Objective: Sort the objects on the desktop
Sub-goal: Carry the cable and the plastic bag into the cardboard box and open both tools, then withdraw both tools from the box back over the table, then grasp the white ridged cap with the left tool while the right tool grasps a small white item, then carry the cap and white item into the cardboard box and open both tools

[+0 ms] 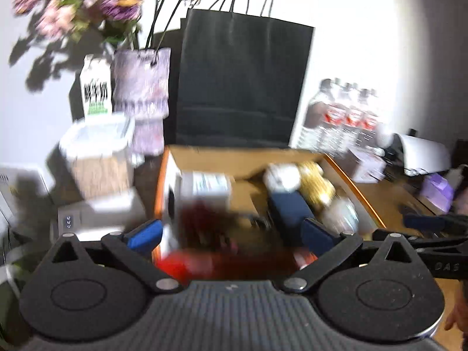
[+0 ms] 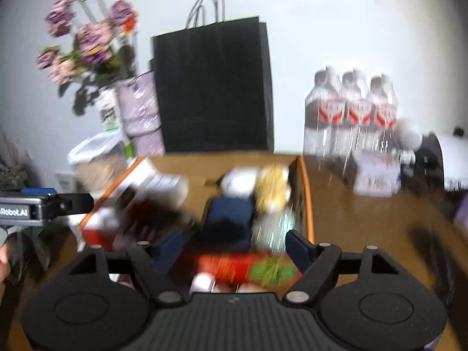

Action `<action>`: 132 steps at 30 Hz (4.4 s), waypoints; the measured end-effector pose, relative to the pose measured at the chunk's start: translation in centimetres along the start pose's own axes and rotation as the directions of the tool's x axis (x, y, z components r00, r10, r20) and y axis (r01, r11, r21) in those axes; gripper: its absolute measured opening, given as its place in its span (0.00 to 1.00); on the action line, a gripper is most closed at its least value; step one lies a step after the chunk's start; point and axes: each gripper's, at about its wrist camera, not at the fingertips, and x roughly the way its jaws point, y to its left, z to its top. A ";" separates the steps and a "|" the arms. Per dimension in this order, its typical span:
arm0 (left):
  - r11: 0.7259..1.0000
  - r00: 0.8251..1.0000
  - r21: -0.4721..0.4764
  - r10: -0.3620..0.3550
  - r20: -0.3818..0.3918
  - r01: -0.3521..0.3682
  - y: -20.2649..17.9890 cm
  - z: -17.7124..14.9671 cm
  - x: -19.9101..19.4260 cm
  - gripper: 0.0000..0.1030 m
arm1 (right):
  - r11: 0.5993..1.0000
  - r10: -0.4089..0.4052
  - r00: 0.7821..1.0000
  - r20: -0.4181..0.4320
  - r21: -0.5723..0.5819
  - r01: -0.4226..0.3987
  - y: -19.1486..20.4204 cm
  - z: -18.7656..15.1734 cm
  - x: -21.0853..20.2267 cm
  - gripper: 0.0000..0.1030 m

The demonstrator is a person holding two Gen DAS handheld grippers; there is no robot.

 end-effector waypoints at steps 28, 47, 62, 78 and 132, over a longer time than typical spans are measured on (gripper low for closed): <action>0.993 0.993 0.048 0.108 0.053 -0.111 -3.7 -21.3 -11.4 1.00 | 1.000 0.011 1.000 -0.001 0.003 -0.011 4.1 -17.7 -10.3 0.75; 0.978 0.996 0.197 0.048 0.073 -0.061 -3.1 -15.1 -5.3 0.71 | 0.999 0.025 1.000 0.006 -0.038 -0.025 2.6 -10.5 -4.2 0.47; 0.979 0.998 0.195 -0.055 -0.022 0.058 -2.8 -10.7 4.0 0.40 | 0.996 -0.001 0.999 -0.055 -0.095 -0.004 2.8 -6.2 5.7 0.21; 0.967 0.973 -0.115 -0.230 0.002 0.228 1.0 -14.4 -4.5 0.40 | 0.996 0.090 0.996 -0.013 -0.029 -0.090 3.9 -10.6 -2.7 0.13; 0.995 0.985 0.098 0.028 -0.169 -0.011 1.2 10.4 18.6 0.76 | 0.991 0.095 0.980 -0.176 0.111 -0.076 -1.4 15.1 20.1 0.47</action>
